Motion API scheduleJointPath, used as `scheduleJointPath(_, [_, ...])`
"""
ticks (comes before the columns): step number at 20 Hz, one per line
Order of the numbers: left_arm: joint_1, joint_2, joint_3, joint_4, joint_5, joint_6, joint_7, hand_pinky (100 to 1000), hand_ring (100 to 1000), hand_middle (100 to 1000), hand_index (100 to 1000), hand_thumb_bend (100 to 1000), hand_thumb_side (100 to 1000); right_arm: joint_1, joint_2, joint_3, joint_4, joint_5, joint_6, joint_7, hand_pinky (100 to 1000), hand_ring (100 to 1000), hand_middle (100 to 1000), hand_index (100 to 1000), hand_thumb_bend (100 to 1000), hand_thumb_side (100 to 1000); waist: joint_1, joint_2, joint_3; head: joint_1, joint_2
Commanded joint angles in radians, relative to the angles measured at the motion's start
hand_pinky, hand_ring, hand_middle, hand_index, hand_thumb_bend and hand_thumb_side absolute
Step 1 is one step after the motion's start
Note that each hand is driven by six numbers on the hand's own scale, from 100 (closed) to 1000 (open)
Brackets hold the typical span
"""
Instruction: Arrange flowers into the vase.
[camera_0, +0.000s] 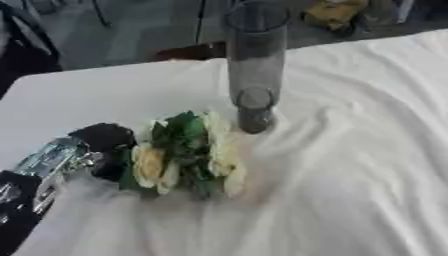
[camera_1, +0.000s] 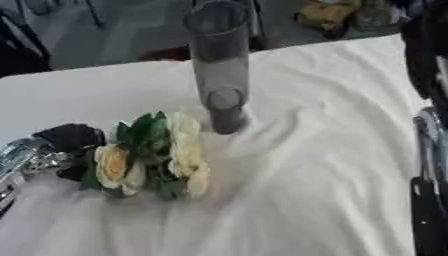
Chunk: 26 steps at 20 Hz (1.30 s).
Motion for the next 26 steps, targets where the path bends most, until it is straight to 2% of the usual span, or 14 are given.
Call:
scheduleJointPath(1, [-0.001, -0.002, 0.001, 0.023, 0.007, -0.001, 0.020, 100, 100, 200, 293, 100, 470, -0.009, -0.012, -0.006, -0.013, -0.005, 0.003, -0.004, 800, 829, 766, 925, 234, 1000, -0.005, -0.013, -0.003, 0.003, -0.012])
scheduleJointPath(5, [-0.001, -0.006, 0.001, 0.039, 0.019, -0.005, 0.043, 100, 100, 200, 293, 100, 470, -0.009, -0.012, -0.006, -0.013, -0.006, 0.004, -0.005, 800, 829, 766, 925, 234, 1000, -0.005, -0.012, -0.004, 0.003, -0.012])
scheduleJointPath(6, [-0.002, -0.009, 0.003, 0.030, 0.025, -0.011, 0.051, 100, 100, 100, 133, 100, 492, -0.008, -0.013, -0.007, -0.012, -0.006, 0.005, -0.006, 800, 829, 765, 925, 235, 1000, -0.005, -0.013, -0.004, 0.002, -0.010])
scheduleJointPath(10, [0.011, 0.025, 0.003, -0.023, 0.083, -0.064, 0.085, 100, 100, 100, 108, 100, 552, -0.006, -0.014, -0.008, -0.012, -0.004, 0.008, -0.009, 800, 828, 765, 924, 231, 1000, -0.003, -0.014, -0.003, 0.000, -0.008])
scheduleJointPath(13, [0.014, 0.055, 0.006, -0.056, 0.134, -0.079, 0.092, 100, 100, 100, 101, 100, 559, -0.005, -0.015, -0.008, -0.011, -0.002, 0.009, -0.012, 800, 829, 765, 924, 231, 1000, -0.003, -0.015, -0.002, -0.002, -0.009])
scheduleJointPath(18, [0.022, 0.111, 0.020, -0.144, 0.188, -0.053, 0.098, 100, 100, 100, 100, 100, 542, -0.001, -0.016, -0.009, -0.011, 0.001, 0.010, -0.016, 800, 828, 764, 924, 229, 1000, -0.001, -0.019, 0.001, -0.005, -0.007])
scheduleJointPath(26, [0.054, 0.178, 0.061, -0.290, 0.228, 0.023, 0.093, 100, 100, 100, 100, 100, 516, 0.001, -0.018, -0.010, -0.011, 0.003, 0.011, -0.020, 802, 828, 764, 925, 230, 1000, -0.001, -0.021, 0.004, -0.011, -0.005])
